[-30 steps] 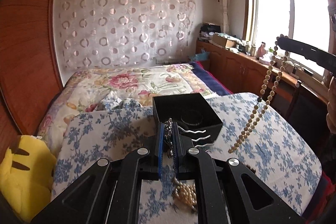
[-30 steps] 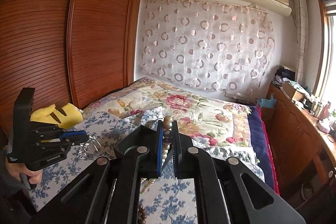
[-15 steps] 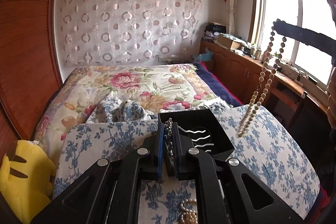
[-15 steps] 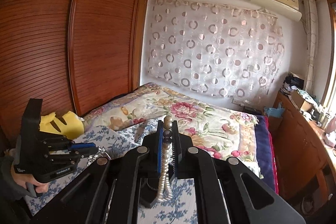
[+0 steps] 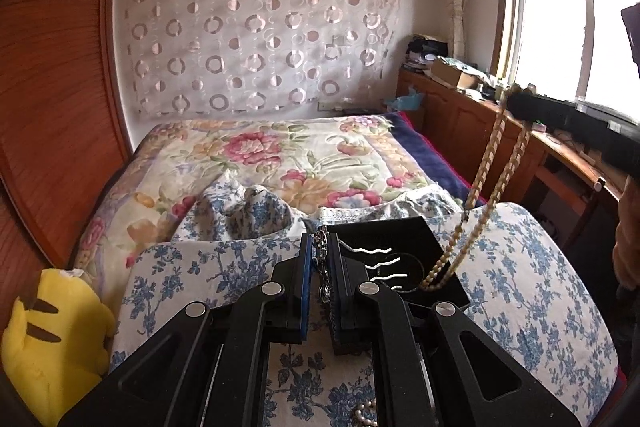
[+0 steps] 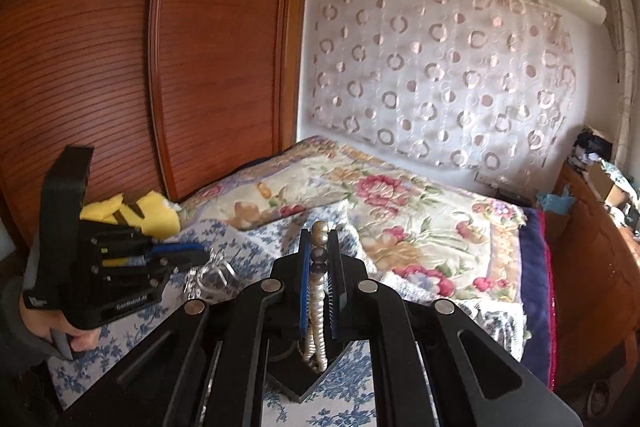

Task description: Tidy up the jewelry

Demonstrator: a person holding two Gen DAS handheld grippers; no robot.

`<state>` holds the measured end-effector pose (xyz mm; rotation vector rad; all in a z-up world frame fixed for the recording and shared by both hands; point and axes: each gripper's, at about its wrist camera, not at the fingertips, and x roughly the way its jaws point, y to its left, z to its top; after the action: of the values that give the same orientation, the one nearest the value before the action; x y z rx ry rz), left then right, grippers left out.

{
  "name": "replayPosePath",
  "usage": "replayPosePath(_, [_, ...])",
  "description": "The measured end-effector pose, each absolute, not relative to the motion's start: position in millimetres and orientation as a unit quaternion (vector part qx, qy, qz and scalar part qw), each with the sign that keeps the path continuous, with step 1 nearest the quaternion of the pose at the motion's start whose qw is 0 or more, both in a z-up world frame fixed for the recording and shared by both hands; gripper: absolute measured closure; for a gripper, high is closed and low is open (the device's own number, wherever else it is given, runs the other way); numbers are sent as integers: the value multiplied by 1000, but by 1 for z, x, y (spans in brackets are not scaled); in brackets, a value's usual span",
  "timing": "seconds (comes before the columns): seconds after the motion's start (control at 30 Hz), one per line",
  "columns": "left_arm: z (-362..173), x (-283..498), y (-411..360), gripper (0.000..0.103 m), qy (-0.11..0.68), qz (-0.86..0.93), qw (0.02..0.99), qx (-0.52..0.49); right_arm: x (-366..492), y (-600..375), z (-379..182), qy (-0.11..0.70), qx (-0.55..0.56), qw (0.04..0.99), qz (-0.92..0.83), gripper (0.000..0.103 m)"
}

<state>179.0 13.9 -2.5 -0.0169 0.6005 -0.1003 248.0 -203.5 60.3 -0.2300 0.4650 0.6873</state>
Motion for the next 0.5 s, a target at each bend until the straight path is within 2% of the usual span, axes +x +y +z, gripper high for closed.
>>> replayPosePath(0.37, [-14,198,3,96,313,-43,949,-6,268,-205,7,295,-75,882,360,93])
replayPosePath(0.43, [-16,202,2,96,315,-44,948,-6,270,-202,-1,304,-78,879,360,88])
replayPosePath(0.5, [-17,207,-1,96,317,-44,947,-2,271,-201,-6,309,-79,876,362,69])
